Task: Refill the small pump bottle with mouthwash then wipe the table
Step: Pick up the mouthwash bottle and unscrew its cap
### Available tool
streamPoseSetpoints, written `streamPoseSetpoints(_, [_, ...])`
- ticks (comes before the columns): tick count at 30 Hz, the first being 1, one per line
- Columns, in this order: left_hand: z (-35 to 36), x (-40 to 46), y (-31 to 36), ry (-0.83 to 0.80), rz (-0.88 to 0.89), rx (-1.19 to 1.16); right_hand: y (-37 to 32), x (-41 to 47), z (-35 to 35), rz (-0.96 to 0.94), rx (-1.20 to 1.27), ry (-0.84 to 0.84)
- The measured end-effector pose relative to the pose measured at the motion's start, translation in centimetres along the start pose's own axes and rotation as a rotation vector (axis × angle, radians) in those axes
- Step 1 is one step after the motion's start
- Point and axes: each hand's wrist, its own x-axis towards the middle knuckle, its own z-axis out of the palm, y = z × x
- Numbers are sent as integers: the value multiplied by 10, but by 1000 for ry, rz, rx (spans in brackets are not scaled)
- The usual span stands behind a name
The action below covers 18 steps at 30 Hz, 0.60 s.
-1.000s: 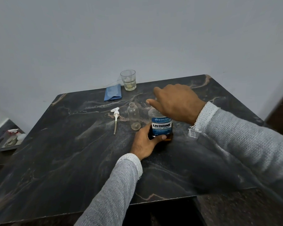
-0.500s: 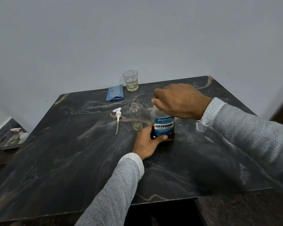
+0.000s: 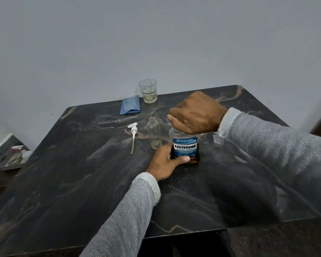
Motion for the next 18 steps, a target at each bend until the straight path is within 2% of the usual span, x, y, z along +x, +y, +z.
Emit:
streamPoseSetpoints(3, [0, -1, 0, -3, 9, -17, 7, -1, -3, -65, 49, 6])
streamPoseSetpoints(7, [4, -2, -2, 29, 23, 4, 11, -14, -4, 90, 181, -3])
streamPoseSetpoints(10, [4, -2, -4, 34, 21, 18, 8, -22, -8, 116, 308, -38])
streamPoseSetpoints(18, [5, -3, -2, 41, 25, 31, 15, -27, -31, 155, 511, -235])
